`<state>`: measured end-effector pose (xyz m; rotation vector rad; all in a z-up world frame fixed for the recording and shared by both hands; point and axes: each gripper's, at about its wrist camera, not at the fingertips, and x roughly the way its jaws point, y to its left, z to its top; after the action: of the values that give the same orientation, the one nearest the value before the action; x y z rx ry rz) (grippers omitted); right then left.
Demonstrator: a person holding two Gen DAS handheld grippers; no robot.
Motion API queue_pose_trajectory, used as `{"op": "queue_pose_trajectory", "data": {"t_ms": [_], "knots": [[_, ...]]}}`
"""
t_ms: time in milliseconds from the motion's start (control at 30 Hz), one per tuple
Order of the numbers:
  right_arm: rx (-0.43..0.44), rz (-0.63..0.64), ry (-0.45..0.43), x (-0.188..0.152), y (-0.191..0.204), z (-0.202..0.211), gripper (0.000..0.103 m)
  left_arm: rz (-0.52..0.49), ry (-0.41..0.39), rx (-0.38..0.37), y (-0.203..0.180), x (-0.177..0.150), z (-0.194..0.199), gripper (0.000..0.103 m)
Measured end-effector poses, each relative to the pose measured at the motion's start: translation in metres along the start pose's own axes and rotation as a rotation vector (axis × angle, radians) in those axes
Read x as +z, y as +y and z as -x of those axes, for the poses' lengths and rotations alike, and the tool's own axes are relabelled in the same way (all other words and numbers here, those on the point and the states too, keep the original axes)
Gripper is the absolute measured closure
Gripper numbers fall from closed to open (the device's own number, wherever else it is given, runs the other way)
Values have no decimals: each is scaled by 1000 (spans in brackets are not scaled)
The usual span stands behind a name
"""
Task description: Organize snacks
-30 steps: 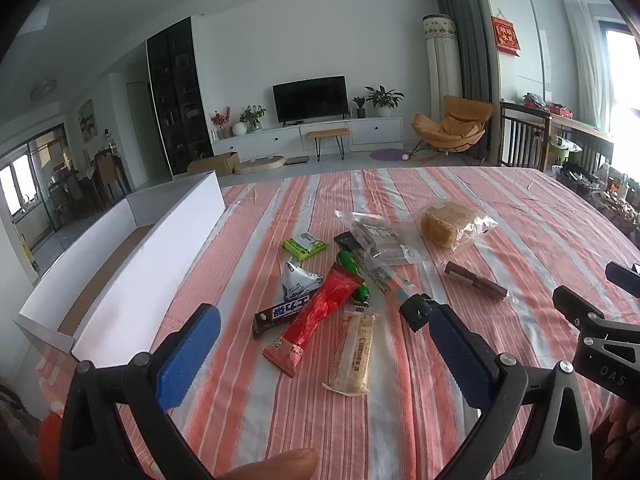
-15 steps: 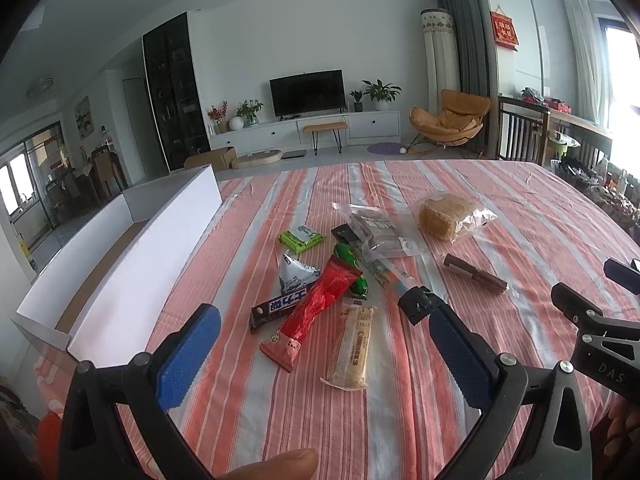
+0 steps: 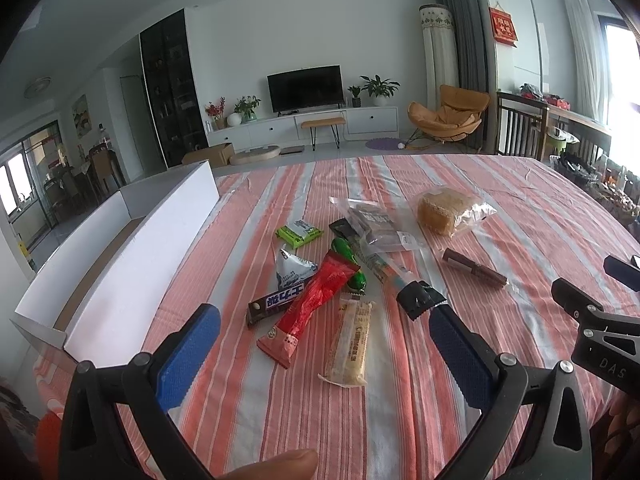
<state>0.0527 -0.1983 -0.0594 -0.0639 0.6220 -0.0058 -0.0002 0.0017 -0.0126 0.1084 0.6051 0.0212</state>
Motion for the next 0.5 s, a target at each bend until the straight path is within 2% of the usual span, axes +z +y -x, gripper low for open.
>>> {"op": "queue_pose_trajectory", "data": {"t_ms": [500], "knots": [[-2, 0, -1, 0, -1, -1, 12, 3, 0, -9, 0, 0, -2, 0]]}}
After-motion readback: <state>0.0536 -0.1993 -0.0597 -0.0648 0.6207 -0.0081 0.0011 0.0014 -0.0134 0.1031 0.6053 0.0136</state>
